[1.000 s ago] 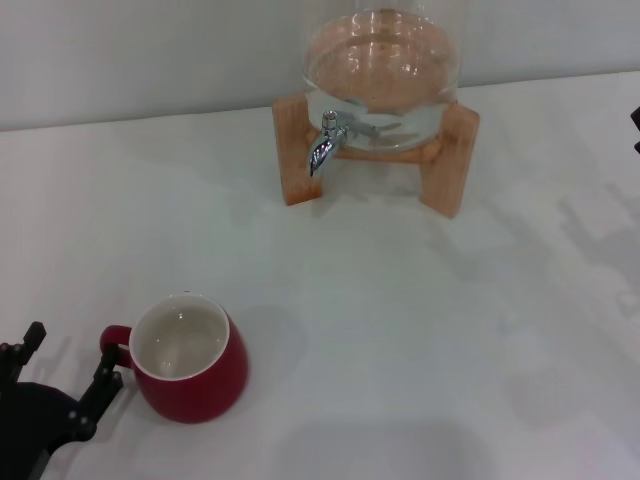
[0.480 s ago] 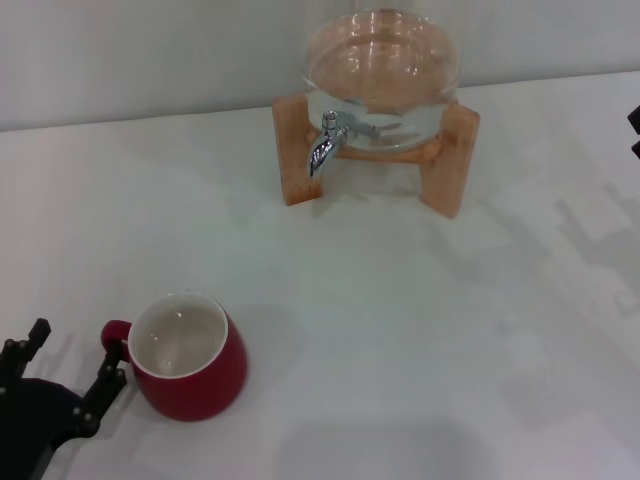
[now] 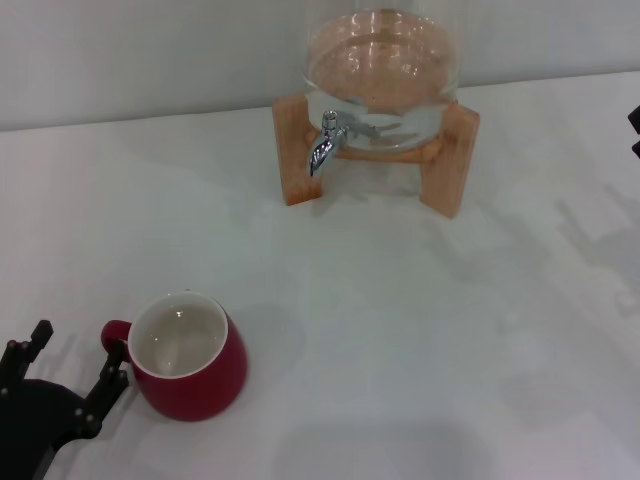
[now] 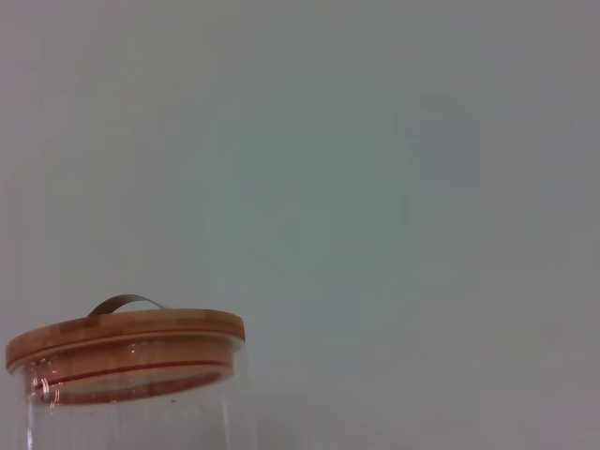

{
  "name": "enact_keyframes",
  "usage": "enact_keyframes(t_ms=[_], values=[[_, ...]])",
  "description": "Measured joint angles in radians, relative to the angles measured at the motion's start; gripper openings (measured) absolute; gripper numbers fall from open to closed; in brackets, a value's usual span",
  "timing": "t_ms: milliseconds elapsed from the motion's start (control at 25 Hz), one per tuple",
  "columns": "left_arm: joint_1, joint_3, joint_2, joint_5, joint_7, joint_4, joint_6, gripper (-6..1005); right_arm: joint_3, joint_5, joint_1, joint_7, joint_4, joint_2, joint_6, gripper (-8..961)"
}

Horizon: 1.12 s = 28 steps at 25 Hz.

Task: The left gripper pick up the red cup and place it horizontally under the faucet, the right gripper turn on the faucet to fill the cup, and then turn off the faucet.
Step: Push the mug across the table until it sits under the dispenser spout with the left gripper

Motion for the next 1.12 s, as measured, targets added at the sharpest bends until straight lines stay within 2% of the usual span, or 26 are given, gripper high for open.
enact_keyframes(t_ms=[1120], values=[[-0.027,-0.002,0.006,-0.008,0.000,-0.024,0.000,818,-0.002,-0.001,0.000,0.000,-0.002,0.000,-0.010,784]])
